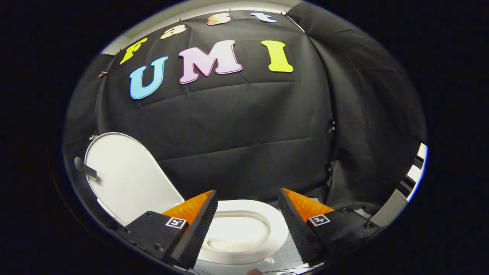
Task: Open the toilet lid.
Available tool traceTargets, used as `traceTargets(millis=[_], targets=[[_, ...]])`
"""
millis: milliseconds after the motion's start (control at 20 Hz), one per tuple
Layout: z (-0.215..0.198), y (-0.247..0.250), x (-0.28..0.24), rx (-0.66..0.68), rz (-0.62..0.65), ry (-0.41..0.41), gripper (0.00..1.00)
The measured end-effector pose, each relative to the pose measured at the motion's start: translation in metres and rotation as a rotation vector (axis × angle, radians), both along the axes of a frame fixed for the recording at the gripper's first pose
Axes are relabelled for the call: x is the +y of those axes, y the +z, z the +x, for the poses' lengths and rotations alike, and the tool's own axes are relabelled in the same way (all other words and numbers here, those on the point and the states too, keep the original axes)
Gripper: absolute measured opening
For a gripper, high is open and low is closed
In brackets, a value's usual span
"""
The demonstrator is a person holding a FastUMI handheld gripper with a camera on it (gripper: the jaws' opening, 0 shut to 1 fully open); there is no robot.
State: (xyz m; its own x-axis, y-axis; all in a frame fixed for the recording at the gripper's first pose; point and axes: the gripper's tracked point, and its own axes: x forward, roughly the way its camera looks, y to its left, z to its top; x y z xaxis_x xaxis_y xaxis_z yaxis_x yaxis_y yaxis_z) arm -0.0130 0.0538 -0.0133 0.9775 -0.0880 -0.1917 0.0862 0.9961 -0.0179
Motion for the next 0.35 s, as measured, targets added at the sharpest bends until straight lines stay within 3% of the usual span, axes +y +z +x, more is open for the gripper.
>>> traceTargets(millis=[350], targets=[[0.013, -0.023, -0.027, 0.011, 0.032, -0.025, 0.99]])
